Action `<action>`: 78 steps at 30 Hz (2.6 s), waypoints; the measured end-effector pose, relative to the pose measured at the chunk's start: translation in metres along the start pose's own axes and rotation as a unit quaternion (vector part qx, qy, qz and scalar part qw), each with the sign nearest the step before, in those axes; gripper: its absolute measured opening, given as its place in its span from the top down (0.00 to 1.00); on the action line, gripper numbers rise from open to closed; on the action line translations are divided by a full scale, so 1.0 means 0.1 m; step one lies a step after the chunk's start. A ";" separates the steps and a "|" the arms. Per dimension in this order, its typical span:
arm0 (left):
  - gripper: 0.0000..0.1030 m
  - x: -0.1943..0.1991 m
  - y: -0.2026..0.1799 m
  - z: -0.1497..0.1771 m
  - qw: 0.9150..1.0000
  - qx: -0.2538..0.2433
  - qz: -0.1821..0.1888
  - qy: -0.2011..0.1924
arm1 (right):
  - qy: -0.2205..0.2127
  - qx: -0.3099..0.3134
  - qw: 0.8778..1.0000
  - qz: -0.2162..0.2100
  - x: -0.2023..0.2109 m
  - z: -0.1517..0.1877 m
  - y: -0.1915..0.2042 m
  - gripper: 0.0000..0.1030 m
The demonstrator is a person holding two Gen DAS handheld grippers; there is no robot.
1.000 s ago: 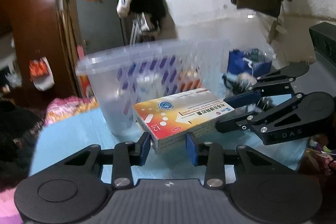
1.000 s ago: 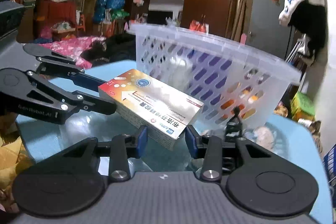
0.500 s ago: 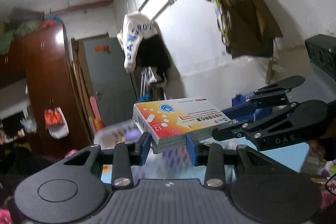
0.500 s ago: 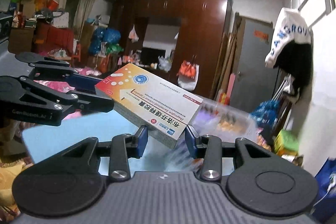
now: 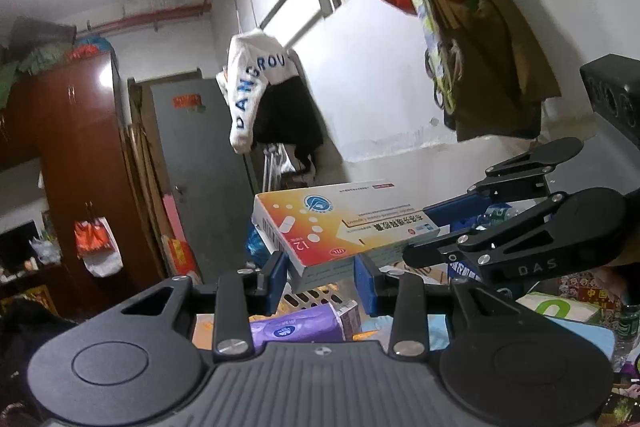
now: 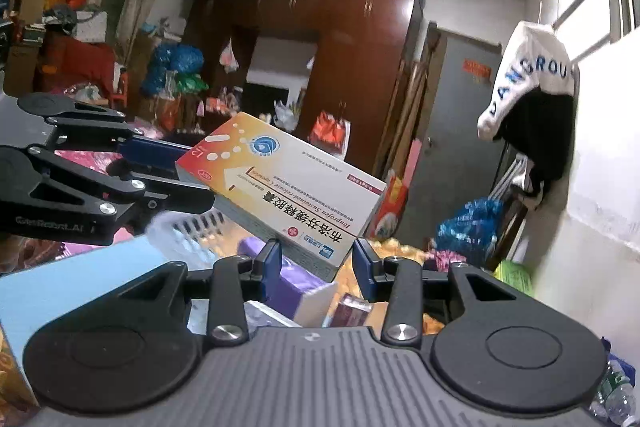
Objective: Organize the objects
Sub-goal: 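Lift the medicine box with both grippers toward the basket, then release the medicine box into the basket from both grippers, then grasp the small grey plush toy with the right gripper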
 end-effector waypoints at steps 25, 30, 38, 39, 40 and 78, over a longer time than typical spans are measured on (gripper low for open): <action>0.23 -0.34 0.50 0.48 0.995 0.094 0.003 0.029 | 0.083 -0.045 0.996 -0.009 -0.41 0.44 -0.20 0.19; 0.18 0.03 0.35 0.55 0.995 0.102 0.007 0.001 | 0.042 -0.125 0.991 -0.012 -0.04 0.54 -0.43 0.00; 0.15 0.24 -0.07 1.17 0.980 0.185 0.058 0.036 | 0.055 -0.242 0.968 -0.037 0.46 1.29 -0.55 0.00; 0.15 0.18 -0.08 1.22 0.976 0.203 0.066 0.047 | 0.060 -0.255 0.964 -0.042 0.49 1.37 -0.55 0.00; 0.15 0.10 -0.07 1.28 0.971 0.222 0.072 0.060 | 0.063 -0.265 0.961 -0.043 0.49 1.42 -0.55 0.00; 0.69 -0.79 -0.46 1.50 0.923 0.340 0.138 0.119 | 0.112 -0.227 0.966 -0.050 0.23 1.59 -0.46 0.71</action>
Point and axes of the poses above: each gripper's, at about its wrist camera, not at the fingertips, and x roughly against the way its jaws point, y to its left, z to its underside, the point moved 5 cm from there along -x, roughly the way its jaws point, and after that the axes turned 12 degrees about z, right-handed, at the moved point
